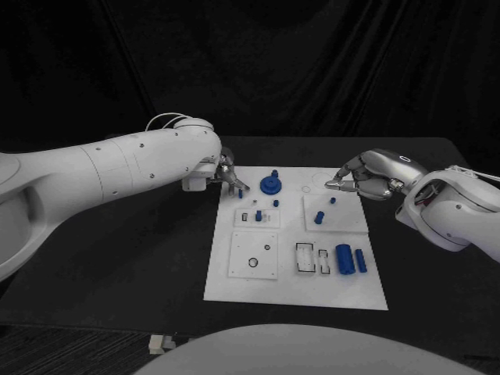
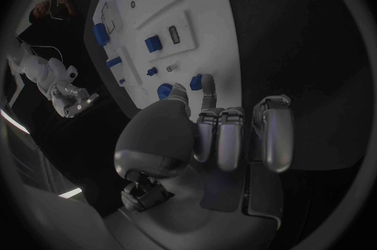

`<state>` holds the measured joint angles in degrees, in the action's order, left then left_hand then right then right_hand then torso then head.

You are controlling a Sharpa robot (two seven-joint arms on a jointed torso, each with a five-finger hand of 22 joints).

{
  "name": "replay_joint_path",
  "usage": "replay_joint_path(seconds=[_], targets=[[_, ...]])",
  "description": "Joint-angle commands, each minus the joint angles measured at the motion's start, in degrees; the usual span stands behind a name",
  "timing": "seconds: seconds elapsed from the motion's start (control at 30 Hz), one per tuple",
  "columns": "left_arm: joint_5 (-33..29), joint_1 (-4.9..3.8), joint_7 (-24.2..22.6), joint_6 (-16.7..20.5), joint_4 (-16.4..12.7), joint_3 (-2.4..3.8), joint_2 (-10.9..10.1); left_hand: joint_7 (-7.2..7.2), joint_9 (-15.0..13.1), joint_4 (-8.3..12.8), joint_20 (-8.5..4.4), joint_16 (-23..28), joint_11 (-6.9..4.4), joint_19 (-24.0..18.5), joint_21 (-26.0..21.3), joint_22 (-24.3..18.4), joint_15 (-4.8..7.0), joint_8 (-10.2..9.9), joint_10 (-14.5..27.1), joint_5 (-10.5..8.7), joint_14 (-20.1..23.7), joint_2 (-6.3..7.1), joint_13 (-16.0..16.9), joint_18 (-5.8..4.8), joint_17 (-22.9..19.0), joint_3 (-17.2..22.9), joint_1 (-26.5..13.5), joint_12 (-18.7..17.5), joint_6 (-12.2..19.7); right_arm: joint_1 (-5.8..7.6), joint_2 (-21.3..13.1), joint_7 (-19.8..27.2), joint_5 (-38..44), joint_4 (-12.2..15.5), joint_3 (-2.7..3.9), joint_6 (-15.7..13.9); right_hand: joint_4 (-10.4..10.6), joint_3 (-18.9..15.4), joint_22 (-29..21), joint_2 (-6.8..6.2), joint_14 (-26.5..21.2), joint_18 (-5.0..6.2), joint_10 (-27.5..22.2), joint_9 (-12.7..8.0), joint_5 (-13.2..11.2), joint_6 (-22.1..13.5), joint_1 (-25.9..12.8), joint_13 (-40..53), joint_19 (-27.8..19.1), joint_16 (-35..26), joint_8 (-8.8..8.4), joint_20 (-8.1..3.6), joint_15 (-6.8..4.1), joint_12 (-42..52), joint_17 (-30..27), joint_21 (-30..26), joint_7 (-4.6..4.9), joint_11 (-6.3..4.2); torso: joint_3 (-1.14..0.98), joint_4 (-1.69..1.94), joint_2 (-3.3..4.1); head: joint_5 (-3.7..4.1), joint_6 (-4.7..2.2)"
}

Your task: Assemble the parts on the task board

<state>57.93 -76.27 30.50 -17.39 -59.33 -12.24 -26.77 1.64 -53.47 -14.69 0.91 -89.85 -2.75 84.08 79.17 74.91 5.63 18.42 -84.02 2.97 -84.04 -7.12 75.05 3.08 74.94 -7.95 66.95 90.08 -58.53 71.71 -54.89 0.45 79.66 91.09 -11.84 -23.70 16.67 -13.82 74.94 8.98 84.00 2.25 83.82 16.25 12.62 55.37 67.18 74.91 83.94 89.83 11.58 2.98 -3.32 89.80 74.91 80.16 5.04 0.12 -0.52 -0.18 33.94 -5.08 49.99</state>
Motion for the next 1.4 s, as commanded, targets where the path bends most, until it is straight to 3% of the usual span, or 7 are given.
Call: replay_joint_path(seconds=[0.03, 0.27, 0.47, 0.97, 1.17, 1.4], targets=[[-0.1, 0.12, -1.3, -0.5, 0.1, 0.06, 0.2, 0.05, -0.2, 0.4, 0.35, -0.2, 0.28, 0.4, -0.3, 11.1, -0.44, 0.1, -6.0, 0.46, -6.0, -0.07, 15.0, -0.52, 15.1, 0.1, 0.7, -0.1, 0.5, -0.15, -0.1, -0.2, 0.1, 0.0, 0.04, -0.3, -0.1, -0.4, 11.7, -0.11, 6.0, 0.26, 6.2, 0.1, 0.3, 0.4, 0.5, 15.1, 0.7, 0.1, 0.39, 0.42, 0.33, 0.2, 15.0, 0.0, 0.04, 0.4, -0.02, -0.04, 0.0, -0.05, 0.01], [-0.1, 0.21, -1.5, -0.6, 0.5, 0.06, 0.6, 0.14, -0.4, 0.9, 0.47, -0.2, 0.38, 0.3, -0.5, 11.1, -0.54, 0.1, -6.0, 1.24, -6.0, -0.27, 15.0, -0.48, 15.1, 0.5, 1.5, -0.1, 0.8, -0.15, 0.0, -0.2, 0.1, -0.1, 0.04, -0.2, -0.1, -0.4, 11.7, -0.04, 6.0, 0.26, 6.2, 0.1, 0.4, 0.4, 0.6, 15.1, 0.7, 0.1, 0.4, 0.43, 0.34, 0.2, 15.0, 0.0, 0.05, 0.42, -0.01, -0.04, -0.01, 0.0, 0.01], [-0.1, 0.31, -1.7, -0.7, 0.7, 0.06, 0.8, -0.01, -0.8, 2.3, 0.51, -0.2, 0.29, 0.3, -0.8, 11.1, -0.51, 0.0, -6.0, 5.29, -6.0, -0.37, 15.0, -0.44, 15.1, 1.8, 3.7, -0.1, 1.1, -0.15, -0.1, -0.4, 0.1, -0.1, 0.04, -0.1, -0.1, -0.4, 11.7, -0.04, 6.0, 0.26, 6.2, 0.1, 0.4, 0.4, 0.6, 15.1, 0.7, 0.1, 0.4, 0.43, 0.34, 0.2, 15.0, 0.0, 0.05, 0.42, -0.03, -0.02, -0.03, 0.05, 0.01], [-0.1, 0.49, -1.7, -0.8, 1.2, 0.07, 1.3, -0.12, -0.9, 2.9, 0.47, -0.2, 0.21, 0.3, -0.8, 11.2, -0.45, 0.0, -6.0, 6.92, -6.0, -0.39, 15.0, -0.45, 15.1, 2.5, 4.7, -0.1, 1.1, -0.15, -0.1, -0.6, 0.1, -0.1, 0.03, 0.3, -0.1, -0.4, 11.7, -0.04, 6.0, 0.26, 6.2, 0.1, 0.4, 0.4, 0.6, 15.1, 0.7, 0.1, 0.4, 0.43, 0.34, 0.2, 15.0, 0.0, 0.05, 0.42, -0.01, -0.05, -0.04, 0.1, 0.01], [-0.1, 0.51, -1.8, -0.7, 1.4, 0.07, 1.5, -0.43, -1.6, 3.4, 0.33, -0.2, -0.05, 0.4, -0.8, 11.3, -0.26, 0.6, -6.0, 9.18, -6.0, -0.27, 15.0, -0.46, 15.1, 3.2, 5.4, -0.1, 0.7, -0.17, 0.0, -0.7, 0.1, -0.2, 0.03, 0.5, -0.1, -0.4, 11.7, -0.04, 6.0, 0.26, 6.2, 0.1, 0.4, 0.4, 0.6, 15.1, 0.7, 0.1, 0.4, 0.43, 0.34, 0.2, 15.0, 0.0, 0.05, 0.42, -0.01, -0.05, -0.03, 0.05, 0.01], [-0.1, 0.53, -2.0, -0.3, 1.7, 0.07, 1.7, -0.51, -2.3, 3.1, 0.23, -0.2, -0.15, 0.5, -0.8, 11.4, -0.2, 1.3, -6.0, 10.19, -6.0, -0.41, 15.0, -0.48, 15.1, 3.6, 5.2, -0.1, 0.6, -0.23, 0.1, -0.7, 0.1, -0.3, 0.03, 0.6, 0.0, -0.6, 11.7, 0.04, 5.9, 0.29, 6.2, 0.1, 0.5, 0.4, 0.6, 15.1, 0.7, 0.0, 0.4, 0.44, 0.36, 0.2, 14.9, -0.2, 0.05, 0.44, -0.01, -0.02, -0.04, 0.02, 0.01]])
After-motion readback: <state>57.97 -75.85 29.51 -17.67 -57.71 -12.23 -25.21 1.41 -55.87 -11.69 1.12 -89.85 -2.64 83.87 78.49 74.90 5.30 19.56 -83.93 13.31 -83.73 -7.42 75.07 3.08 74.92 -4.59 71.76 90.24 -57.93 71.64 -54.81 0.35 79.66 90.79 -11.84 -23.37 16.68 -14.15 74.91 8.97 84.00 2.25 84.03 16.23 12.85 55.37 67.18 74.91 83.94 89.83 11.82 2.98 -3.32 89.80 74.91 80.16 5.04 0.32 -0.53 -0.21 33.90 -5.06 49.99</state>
